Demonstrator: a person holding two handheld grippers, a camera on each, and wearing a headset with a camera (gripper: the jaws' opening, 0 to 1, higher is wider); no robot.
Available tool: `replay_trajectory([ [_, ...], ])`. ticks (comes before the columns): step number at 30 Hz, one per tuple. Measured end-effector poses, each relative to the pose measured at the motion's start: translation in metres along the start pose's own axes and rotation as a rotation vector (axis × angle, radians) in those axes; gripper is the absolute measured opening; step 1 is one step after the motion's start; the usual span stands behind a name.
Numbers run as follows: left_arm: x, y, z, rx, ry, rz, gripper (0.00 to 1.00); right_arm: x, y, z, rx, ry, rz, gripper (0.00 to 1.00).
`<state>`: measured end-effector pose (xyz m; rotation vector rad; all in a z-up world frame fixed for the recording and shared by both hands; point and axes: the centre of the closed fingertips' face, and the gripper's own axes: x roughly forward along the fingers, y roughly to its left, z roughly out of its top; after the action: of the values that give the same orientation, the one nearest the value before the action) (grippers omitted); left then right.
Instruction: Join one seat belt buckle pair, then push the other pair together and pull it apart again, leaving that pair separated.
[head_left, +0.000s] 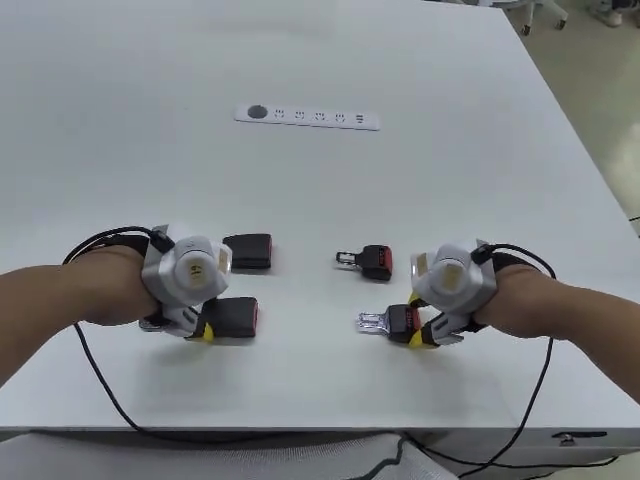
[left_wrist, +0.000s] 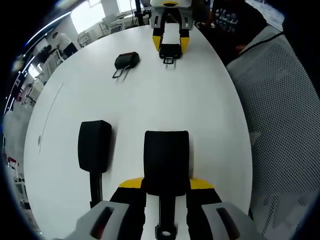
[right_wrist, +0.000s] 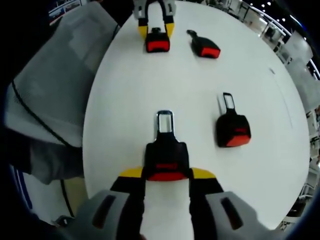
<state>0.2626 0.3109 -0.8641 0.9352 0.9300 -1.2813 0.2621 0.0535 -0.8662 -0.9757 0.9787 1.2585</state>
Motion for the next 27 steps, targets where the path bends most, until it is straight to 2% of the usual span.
replay_trajectory([
  [7,0.0,0.0,0.0,-0.003,0.003,0.002,0.32,0.004,0.003,0.019,0.011,-0.038,-0.027,0.34],
  [8,0.0,0.0,-0.001,-0.004,0.001,0.003,0.31,0.006,0.004,0.026,0.003,-0.046,-0.031,0.34],
  [20,0.0,-0.001,-0.001,-0.001,0.014,0.005,0.31,0.02,0.012,0.071,-0.014,-0.108,-0.028,0.34],
  [23,0.0,-0.001,-0.001,0.003,0.016,0.003,0.31,0.023,0.012,0.085,0.001,-0.128,-0.025,0.34],
  [27,0.0,0.0,-0.001,0.007,0.01,0.006,0.31,0.028,0.015,0.1,-0.022,-0.128,-0.013,0.34],
])
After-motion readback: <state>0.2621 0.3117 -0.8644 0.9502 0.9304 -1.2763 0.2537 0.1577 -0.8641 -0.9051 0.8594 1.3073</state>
